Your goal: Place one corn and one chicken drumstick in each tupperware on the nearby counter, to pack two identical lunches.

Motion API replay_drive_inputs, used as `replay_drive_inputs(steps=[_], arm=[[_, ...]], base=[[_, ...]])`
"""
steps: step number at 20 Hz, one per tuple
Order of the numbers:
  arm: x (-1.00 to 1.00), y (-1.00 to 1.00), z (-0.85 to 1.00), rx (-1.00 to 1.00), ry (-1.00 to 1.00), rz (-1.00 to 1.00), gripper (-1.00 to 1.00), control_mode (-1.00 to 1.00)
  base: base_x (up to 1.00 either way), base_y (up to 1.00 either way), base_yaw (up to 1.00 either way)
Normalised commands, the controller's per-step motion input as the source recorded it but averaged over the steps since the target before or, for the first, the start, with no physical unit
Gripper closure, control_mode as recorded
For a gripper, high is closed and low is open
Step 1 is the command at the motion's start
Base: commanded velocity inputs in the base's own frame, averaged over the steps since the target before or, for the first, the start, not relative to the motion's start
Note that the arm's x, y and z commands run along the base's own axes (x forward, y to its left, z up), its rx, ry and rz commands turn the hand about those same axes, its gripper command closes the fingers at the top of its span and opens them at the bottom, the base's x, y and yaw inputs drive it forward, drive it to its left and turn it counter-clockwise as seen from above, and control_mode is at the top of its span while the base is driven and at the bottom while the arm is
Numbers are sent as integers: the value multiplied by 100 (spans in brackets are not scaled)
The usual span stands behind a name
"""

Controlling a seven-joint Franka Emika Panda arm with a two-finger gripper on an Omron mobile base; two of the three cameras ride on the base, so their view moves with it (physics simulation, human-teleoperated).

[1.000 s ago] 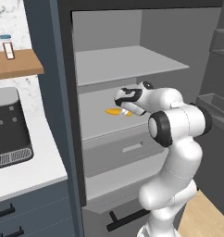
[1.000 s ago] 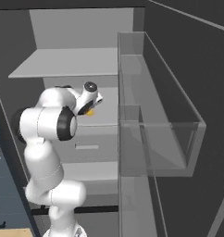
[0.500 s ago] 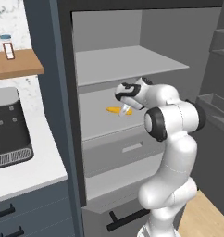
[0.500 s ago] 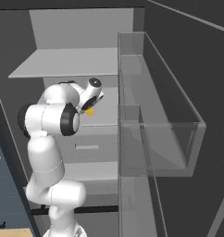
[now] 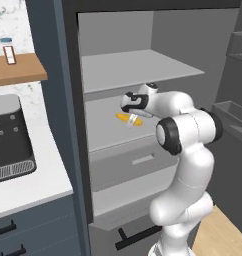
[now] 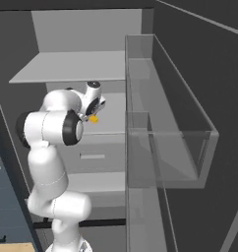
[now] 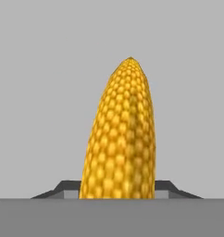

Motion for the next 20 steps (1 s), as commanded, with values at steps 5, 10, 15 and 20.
replay_drive_inputs(steps=[5, 10, 15, 20], arm=[[-100, -4, -60, 0, 3, 0, 100, -100], [-100, -4, -18, 0, -4, 0, 100, -100], [-100, -1, -1, 0, -9, -1, 100, -100], [-100, -3, 41, 0, -10, 0, 100, -100]], base=[[0, 0, 0], [0, 0, 0], [0, 0, 0], [0, 0, 0]])
